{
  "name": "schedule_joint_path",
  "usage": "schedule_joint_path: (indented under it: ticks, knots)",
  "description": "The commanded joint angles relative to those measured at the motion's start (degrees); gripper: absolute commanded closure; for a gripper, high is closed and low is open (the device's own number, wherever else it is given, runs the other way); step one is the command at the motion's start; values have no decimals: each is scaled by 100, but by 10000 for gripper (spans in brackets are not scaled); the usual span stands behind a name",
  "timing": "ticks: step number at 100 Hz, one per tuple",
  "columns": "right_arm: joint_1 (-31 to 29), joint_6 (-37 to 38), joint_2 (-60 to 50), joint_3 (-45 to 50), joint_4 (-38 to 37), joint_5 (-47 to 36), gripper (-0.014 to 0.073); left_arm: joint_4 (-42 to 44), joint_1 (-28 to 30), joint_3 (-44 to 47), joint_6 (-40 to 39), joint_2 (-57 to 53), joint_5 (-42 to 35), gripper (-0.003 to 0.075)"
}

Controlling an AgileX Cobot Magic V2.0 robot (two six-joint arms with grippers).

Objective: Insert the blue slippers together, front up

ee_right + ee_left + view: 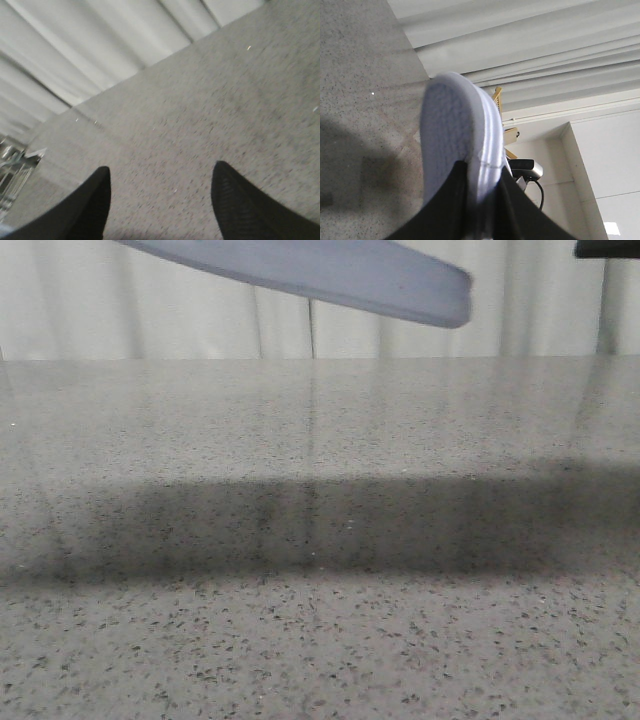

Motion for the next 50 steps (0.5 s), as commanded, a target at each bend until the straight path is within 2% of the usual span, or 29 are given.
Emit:
schedule_joint_path:
  ticks: [1, 21, 31, 50]
  knots:
    - [-13, -421, -348, -204, 361, -485, 213, -634, -57, -187, -49, 25, 171, 704]
    - [-13, -1016, -1110, -204, 349, -1462, 213, -527, -57, -187, -49, 109, -3, 704]
    - [-13, -1045, -1443, -204, 208, -1891, 213, -487, -57, -187, -49, 258, -3, 704]
    - [-13, -1045, -1775, -204, 5, -2136, 213, -499, -57, -187, 280, 758, 49, 704]
